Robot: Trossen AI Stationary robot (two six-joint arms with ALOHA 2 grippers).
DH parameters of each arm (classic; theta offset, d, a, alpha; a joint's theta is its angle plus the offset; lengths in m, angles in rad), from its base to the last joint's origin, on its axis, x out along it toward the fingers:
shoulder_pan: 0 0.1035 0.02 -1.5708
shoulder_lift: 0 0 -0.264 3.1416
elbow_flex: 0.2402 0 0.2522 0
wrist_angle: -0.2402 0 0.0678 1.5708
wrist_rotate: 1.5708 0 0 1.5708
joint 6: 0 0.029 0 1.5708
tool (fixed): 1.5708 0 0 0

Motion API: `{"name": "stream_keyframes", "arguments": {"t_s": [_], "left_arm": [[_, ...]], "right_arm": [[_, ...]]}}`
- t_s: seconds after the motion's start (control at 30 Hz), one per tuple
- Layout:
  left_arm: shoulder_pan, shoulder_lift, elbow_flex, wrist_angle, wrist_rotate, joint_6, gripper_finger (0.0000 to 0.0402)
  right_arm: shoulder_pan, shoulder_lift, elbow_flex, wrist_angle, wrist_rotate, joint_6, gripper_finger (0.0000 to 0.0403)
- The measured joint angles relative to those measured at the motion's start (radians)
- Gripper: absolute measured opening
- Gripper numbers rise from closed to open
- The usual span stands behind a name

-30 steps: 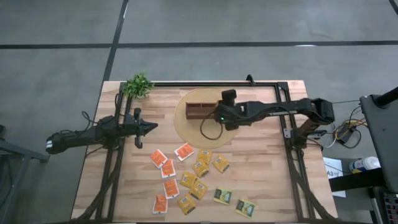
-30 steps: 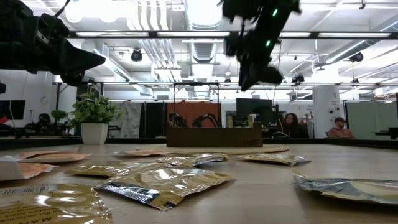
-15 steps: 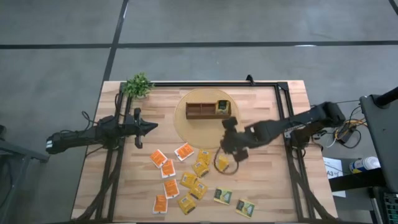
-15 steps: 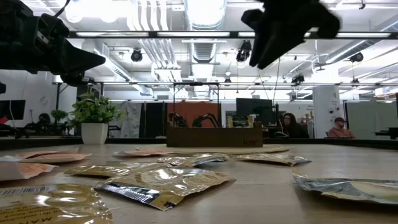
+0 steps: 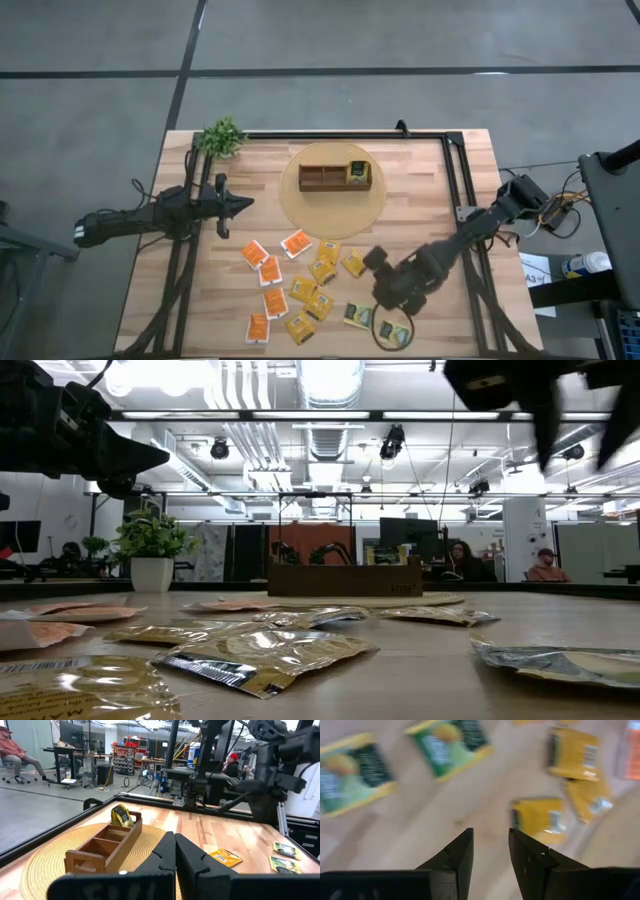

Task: Pick & Place Tea
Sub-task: Put the right yellow tea bag into the right section of the wooden organizer

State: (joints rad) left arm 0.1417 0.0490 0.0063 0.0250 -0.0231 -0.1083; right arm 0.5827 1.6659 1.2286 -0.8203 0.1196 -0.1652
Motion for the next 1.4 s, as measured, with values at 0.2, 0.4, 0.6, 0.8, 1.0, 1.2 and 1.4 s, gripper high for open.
{"name": "stream_keyframes", "arguments": {"t_s": [0.2, 0.4, 0.6, 0.8, 1.0, 1.2, 1.4], "left_arm": [[0.000, 0.000, 0.000, 0.000, 0.000, 0.000, 0.0000], [0.000, 0.000, 0.000, 0.000, 0.000, 0.000, 0.0000], [0.000, 0.000, 0.000, 0.000, 0.000, 0.000, 0.0000], [0.000, 0.000, 0.000, 0.000, 0.000, 0.000, 0.0000], [0.000, 0.000, 0.000, 0.000, 0.000, 0.000, 0.0000], [0.000, 0.000, 0.000, 0.000, 0.000, 0.000, 0.0000], [0.000, 0.000, 0.000, 0.000, 0.000, 0.000, 0.0000]], "right_arm": [[0.073, 0.048, 0.001, 0.028, -0.073, -0.085, 0.0121], [0.145, 0.053, 0.000, 0.081, -0.076, -0.105, 0.0121], [0.212, 0.053, -0.001, 0.137, -0.076, -0.133, 0.0121], [0.238, 0.075, -0.002, 0.170, -0.110, -0.138, 0.0121], [0.211, 0.074, -0.006, 0.168, -0.095, -0.080, 0.0121], [0.138, 0.056, -0.007, 0.128, -0.069, -0.065, 0.0121], [0.119, 0.054, -0.007, 0.116, -0.046, -0.066, 0.0121]]}}
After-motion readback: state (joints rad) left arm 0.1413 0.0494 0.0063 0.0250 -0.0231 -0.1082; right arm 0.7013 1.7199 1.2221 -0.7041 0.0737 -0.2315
